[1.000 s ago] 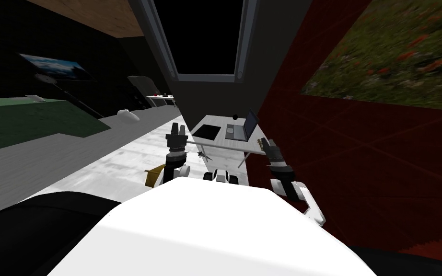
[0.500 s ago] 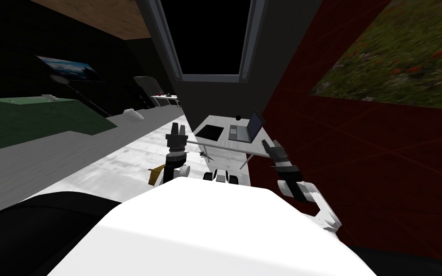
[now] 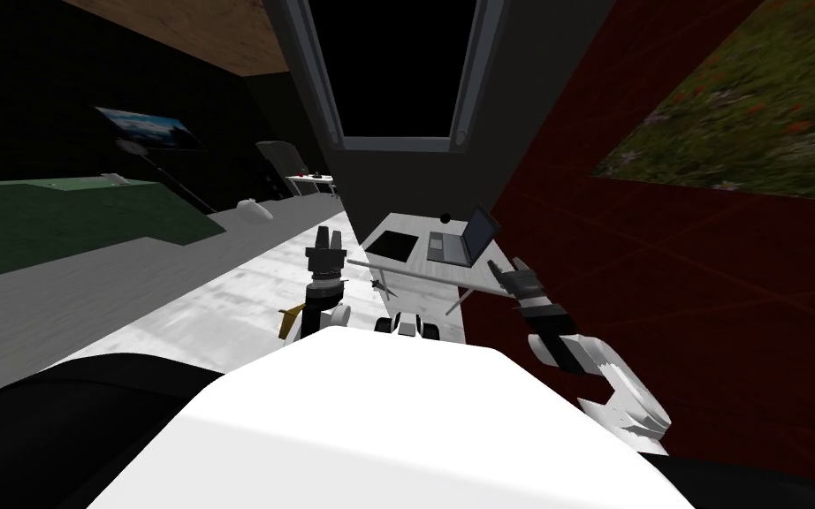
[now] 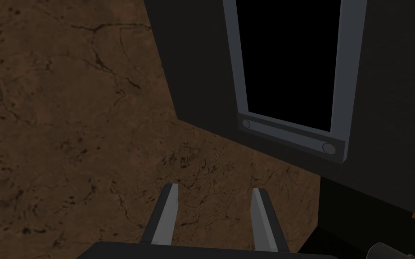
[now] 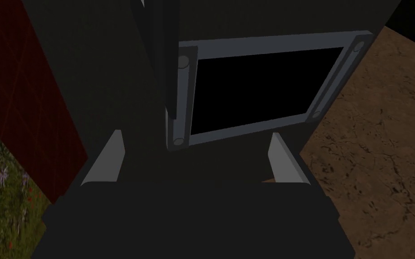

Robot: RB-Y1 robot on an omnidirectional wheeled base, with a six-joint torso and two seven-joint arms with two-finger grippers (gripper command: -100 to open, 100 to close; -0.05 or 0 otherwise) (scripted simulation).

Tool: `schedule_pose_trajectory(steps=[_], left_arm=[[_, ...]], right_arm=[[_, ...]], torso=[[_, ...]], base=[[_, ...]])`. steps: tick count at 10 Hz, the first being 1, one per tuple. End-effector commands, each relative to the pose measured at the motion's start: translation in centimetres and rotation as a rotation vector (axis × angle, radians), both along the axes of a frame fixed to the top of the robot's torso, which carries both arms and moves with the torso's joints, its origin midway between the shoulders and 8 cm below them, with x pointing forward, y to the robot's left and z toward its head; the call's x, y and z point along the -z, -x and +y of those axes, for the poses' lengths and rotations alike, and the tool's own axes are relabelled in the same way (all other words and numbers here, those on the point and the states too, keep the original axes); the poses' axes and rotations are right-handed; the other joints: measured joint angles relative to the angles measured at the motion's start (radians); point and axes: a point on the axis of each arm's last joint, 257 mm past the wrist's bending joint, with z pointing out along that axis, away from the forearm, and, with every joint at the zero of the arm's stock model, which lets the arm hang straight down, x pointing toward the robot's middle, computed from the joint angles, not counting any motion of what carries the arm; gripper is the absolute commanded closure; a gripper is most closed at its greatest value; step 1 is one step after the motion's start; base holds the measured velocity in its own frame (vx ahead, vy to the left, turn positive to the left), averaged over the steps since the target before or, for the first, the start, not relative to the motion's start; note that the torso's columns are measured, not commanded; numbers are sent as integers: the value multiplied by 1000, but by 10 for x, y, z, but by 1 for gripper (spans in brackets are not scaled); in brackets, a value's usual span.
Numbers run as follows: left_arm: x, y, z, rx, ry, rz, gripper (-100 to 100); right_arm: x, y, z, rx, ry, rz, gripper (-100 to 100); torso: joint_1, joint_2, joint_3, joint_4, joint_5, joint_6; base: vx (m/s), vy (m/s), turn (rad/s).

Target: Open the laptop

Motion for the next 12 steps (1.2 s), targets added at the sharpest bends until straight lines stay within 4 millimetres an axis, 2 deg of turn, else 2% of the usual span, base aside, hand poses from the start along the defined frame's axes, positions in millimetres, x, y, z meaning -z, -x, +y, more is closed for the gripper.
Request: schedule_pose_trajectory(steps=[1, 6, 12], left_arm=[[0, 0, 0, 0, 0, 0, 0], [0, 0, 0, 0, 0, 0, 0], [0, 0, 0, 0, 0, 0, 0]], right_arm=[[2, -4, -20, 35, 158, 18, -100], [-9, -13, -64, 106, 486, 38, -100], [-36, -24, -111, 193, 820, 36, -100]], torso=[[0, 0, 0, 0, 0, 0], [0, -1, 0, 0, 0, 0], [0, 1, 0, 0, 0, 0]], base=[[30, 52, 68], [36, 53, 73], [31, 52, 67]])
